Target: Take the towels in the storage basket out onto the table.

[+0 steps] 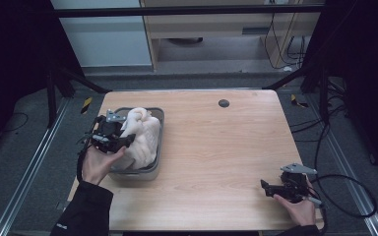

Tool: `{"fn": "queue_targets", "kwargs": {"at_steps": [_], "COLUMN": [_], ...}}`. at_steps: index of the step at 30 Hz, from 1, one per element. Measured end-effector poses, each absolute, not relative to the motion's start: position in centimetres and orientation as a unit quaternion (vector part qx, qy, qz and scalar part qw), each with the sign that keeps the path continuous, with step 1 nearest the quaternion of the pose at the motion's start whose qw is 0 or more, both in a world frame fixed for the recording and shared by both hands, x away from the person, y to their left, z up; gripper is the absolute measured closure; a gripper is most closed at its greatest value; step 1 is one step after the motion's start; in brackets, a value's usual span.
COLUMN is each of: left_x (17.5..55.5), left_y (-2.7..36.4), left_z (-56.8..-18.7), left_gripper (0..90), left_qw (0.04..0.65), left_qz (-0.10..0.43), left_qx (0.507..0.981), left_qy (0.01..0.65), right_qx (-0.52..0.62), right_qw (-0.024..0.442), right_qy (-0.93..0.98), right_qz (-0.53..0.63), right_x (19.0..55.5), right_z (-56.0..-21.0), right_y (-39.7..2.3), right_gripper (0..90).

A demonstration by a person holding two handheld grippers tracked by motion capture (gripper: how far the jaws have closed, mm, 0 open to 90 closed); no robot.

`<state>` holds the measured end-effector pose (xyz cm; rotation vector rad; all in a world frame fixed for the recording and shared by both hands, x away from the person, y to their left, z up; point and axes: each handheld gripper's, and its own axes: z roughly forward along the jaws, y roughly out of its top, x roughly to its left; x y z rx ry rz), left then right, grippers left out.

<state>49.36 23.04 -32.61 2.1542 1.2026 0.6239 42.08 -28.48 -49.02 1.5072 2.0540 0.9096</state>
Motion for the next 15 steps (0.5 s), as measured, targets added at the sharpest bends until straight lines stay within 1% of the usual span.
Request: {"fn": "queue_targets", "kwargs": {"at_steps": [15], "left_x": [49.1], "left_y": [24.0], "left_z": [-29.8], "left_gripper": [65.9], "left_qw": [0.305], "left_qz": [0.254], "left_qx": [0.799], "left_qy": [0.452], "right_qx": [0.544], "right_qw": [0.215], "right_qy": [0.741], "right_qz": [0.328], "right_x": [42.1], "right_z": [-49.0], "right_y": [-28.5], "right_gripper": [5.2]}}
